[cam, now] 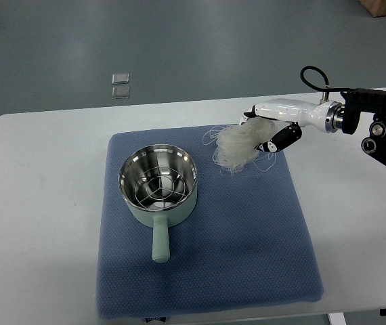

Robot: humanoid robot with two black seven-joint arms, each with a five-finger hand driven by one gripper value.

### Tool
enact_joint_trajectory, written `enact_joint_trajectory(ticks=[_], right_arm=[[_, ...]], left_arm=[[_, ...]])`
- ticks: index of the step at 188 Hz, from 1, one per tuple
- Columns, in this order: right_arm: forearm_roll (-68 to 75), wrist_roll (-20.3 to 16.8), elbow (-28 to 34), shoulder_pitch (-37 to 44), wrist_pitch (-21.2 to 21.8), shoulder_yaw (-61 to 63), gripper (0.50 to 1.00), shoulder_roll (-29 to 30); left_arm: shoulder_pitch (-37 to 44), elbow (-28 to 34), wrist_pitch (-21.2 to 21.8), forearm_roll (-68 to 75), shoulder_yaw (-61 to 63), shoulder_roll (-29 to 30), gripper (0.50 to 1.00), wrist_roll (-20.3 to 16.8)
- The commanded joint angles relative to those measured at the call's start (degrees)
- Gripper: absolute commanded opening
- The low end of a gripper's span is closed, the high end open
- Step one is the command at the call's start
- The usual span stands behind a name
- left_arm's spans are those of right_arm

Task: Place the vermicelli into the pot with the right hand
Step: 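Lift the vermicelli with the right hand and carry it over the pot, then open the right hand to drop the vermicelli into the steel pot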

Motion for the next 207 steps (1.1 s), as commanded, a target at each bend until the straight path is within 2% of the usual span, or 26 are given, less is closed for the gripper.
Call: enact_joint_trajectory(ticks=[1,58,94,159,207], right_arm=[[1.1,-0.1,0.0,2.0,0.0,0.0,0.568,-0.1],[3.8,-0.3,0.0,9.1,2.0,-0.2,0.568,0.9],[3.8,-0.3,0.1,11.6,3.1,-0.3,0.568,5.5],[3.0,-0.4,0.0,9.7,2.1,-1.1,0.570,16.7],[1.1,-1.6,-2.3,5.4,1.6,-1.3,0.578,22.0]], left_arm=[[0.0,0.0,0.0,0.0,0.0,0.0,1.000,0.0],[0.0,0.0,0.0,0.0,0.1,0.0,1.000,0.0],[0.0,0.0,0.0,0.0,0.1,0.0,1.000,0.0],[0.0,0.0,0.0,0.0,0.1,0.0,1.000,0.0],[0.0,0.0,0.0,0.0,0.0,0.0,1.000,0.0]])
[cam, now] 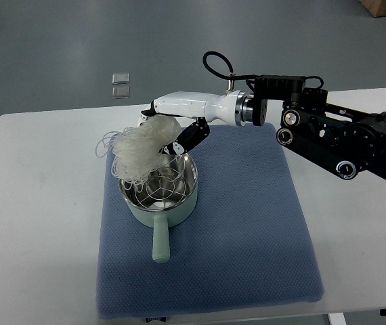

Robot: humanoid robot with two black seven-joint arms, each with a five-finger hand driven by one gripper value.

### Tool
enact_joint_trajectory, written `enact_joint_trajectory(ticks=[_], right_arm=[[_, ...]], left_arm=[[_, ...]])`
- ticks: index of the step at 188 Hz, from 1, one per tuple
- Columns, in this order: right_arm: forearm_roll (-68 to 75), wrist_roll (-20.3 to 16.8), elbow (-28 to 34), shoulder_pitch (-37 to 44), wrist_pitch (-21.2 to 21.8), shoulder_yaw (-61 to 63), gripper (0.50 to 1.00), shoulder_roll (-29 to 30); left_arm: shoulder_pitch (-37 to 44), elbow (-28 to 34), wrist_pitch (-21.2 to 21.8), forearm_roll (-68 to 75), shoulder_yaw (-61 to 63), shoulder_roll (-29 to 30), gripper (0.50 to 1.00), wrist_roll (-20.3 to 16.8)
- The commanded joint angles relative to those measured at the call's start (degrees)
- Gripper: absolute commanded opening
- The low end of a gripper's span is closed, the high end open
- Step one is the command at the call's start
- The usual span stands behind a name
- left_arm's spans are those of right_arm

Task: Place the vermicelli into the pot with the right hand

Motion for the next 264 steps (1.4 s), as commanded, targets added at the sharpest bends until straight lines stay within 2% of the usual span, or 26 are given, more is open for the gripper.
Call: enact_joint_trajectory(ticks=[1,22,34,68,123,158,184,195,240,264], right_arm=[[-1.3,-0.8,-1.7,-1.7,-0.2,0.0,0.578,1.8],[-1.9,-0.9,-3.1,-2.6,-0.9,0.0,0.592,2.8],[-1.9,-0.9,-3.6,-2.8,-1.4,0.0,0.617,2.8],[-1.7,-0.7,-4.8,-3.0,-2.9,0.0,0.752,2.6],[-1.5,-0.6,-4.8,-3.3,-2.9,0.1,0.795,2.5],[-0.7,-0.2,-4.2,-3.2,-2.6,1.2,0.860,1.7],[1.2,0.1,-4.1,-3.0,-2.7,3.5,0.864,1.0],[3.3,0.1,-4.1,-3.1,-2.6,5.5,0.899,1.0],[14.7,-0.1,-5.7,-5.3,-3.1,12.9,0.899,1.6],[20.9,-0.2,-9.9,-8.8,-5.1,17.8,0.901,1.9]], left_arm=[[0.0,0.0,0.0,0.0,-0.1,0.0,1.000,0.0],[0.0,0.0,0.0,0.0,0.0,0.0,1.000,0.0],[-0.1,0.0,0.0,0.0,-0.1,0.0,1.000,0.0],[0.0,0.0,0.0,0.0,-0.1,0.0,1.000,0.0],[-0.1,0.0,0.0,0.0,-0.1,0.0,1.000,0.0],[0.0,0.0,0.0,0.0,-0.1,0.0,1.000,0.0],[0.0,0.0,0.0,0.0,-0.1,0.0,1.000,0.0],[0.0,0.0,0.0,0.0,-0.1,0.0,1.000,0.0],[0.0,0.0,0.0,0.0,-0.1,0.0,1.000,0.0],[0.0,0.0,-0.1,0.0,-0.1,0.0,1.000,0.0]])
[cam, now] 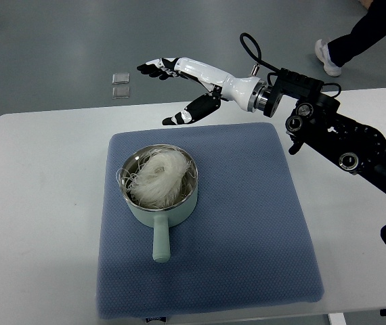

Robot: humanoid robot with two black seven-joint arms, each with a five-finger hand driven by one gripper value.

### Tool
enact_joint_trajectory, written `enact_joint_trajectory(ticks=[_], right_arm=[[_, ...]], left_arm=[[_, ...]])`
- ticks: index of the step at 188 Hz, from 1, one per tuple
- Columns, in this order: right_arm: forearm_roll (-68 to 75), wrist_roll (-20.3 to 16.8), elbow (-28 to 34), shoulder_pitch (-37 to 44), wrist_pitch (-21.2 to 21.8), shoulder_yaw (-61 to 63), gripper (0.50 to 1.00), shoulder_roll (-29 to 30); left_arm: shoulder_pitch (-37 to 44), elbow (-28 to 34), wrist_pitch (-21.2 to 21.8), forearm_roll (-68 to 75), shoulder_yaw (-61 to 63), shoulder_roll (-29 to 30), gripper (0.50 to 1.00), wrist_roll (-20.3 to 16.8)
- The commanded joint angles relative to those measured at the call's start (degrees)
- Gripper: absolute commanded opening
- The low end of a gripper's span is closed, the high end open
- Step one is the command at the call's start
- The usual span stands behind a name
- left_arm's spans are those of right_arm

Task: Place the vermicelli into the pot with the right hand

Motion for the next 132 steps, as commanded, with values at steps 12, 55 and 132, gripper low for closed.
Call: enact_joint_trajectory(ticks=[12,55,132], right_arm=[[7.8,0.0,-6.4,-3.2,-2.7,5.1,0.901,0.2],[28.7,-0.5,-15.6,-3.8,-7.3,5.4,0.901,0.3],[47.5,-1.5,-24.2,-6.1,-6.2,5.2,0.911,1.3]], left_arm=[[0.0,0.0,0.0,0.0,0.0,0.0,1.000,0.0],[0.0,0.0,0.0,0.0,0.0,0.0,1.000,0.0],[0.0,0.0,0.0,0.0,0.0,0.0,1.000,0.0]])
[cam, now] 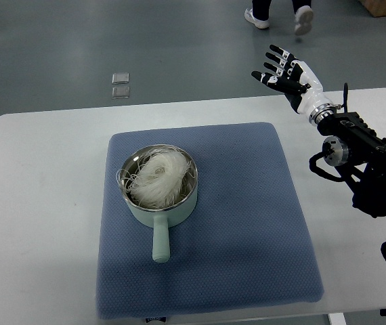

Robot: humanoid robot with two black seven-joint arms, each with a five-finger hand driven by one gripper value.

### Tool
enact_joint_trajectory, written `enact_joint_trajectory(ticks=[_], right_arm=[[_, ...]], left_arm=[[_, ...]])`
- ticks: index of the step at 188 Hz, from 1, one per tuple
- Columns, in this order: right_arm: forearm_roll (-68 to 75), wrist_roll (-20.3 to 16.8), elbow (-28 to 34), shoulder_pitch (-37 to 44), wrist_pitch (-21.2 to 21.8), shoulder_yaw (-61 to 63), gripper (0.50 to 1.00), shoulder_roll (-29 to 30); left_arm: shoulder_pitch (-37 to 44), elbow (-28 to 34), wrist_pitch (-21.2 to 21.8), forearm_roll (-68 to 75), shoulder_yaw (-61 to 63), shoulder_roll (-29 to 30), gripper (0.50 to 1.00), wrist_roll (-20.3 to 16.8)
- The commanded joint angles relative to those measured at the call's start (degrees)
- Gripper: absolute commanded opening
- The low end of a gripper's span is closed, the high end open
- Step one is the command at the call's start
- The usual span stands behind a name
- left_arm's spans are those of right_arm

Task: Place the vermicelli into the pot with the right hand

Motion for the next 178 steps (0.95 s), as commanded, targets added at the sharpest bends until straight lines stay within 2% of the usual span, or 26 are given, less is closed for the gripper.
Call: enact_joint_trajectory(ticks=[1,44,89,178], right_arm=[[1.2,-0.7,-0.5,-0.7,1.5,0.1,0.911,0.0],[3.2,-0.3,-1.3,-2.2,0.5,0.2,0.911,1.0],[3.2,4.7,-1.2,-3.9,-3.8,0.8,0.913,2.3],[3.3,4.9,-1.2,-5.2,-8.1,1.2,0.915,4.5]], left_arm=[[0.0,0.0,0.0,0.0,0.0,0.0,1.000,0.0],[0.0,0.0,0.0,0.0,0.0,0.0,1.000,0.0],[0.0,0.0,-0.1,0.0,0.0,0.0,1.000,0.0],[0.0,0.0,-0.1,0.0,0.0,0.0,1.000,0.0]])
